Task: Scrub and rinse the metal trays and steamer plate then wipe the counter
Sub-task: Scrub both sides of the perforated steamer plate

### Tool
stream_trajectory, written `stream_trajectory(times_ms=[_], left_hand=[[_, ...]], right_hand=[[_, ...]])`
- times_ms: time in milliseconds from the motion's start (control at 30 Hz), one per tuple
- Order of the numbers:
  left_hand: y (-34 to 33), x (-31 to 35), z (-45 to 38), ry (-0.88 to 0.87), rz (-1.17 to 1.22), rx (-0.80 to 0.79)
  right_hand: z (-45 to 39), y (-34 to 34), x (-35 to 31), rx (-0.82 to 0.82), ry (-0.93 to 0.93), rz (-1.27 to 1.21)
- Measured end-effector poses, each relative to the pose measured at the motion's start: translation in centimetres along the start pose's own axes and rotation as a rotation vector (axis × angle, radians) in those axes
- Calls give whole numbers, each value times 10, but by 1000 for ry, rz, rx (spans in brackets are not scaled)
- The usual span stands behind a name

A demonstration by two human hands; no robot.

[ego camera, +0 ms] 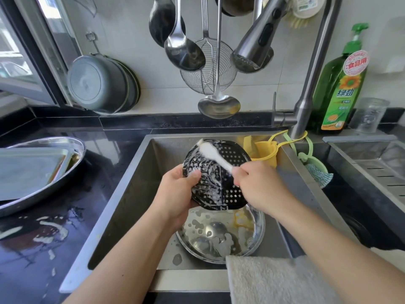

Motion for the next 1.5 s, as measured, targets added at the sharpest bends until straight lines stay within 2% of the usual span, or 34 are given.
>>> stream_trajectory(times_ms=[100, 267, 400, 467, 533, 600, 700, 800, 900, 1033, 1200, 1367, 1500], left_hand=[[0, -2, -1, 20, 29, -10], [2, -1, -2, 34, 143, 33], [-2, 5, 2, 21, 257, -15], [-5, 5, 4, 15, 237, -34], [-4, 2, 4, -9, 174, 29], [-2, -1, 0, -50, 92, 97], [-4, -2, -1, -73, 65, 98], [-6, -1, 0, -64, 129, 78], [-2, 1, -2, -95, 169, 106], [-8, 0, 1, -115, 118, 99], [-5, 1, -2, -138, 129, 158], [-7, 1, -1, -150, 137, 174], [-2, 2, -3, -178, 177, 202]], right_hand=[[12, -13, -7, -131, 79, 85], [-9, 14, 7, 124, -20, 23], [-6, 10, 5, 106, -9, -72], [-5, 3, 4, 64, 2, -21], [-4, 1, 3, 56, 34, 28], [-2, 0, 1, 71, 75, 23], [2, -4, -4, 55, 106, -33], [-4, -3, 2, 53, -75, -137], [-11, 6, 10, 89, -272, -393], [-5, -7, -2, -42, -164, -386], [-7, -8, 3, 131, -210, -474], [0, -20, -5, 13, -130, -382], [-8, -12, 3, 105, -231, -507]])
Point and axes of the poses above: each hand's wrist, its own z-axis away from the middle knuckle, its own y-axis out of the back of the hand, x = y × z, the point moved 1 cm from there along -z, towards the middle knuckle, and after that the axes turned 10 degrees about -z, right-handed, at the moved point
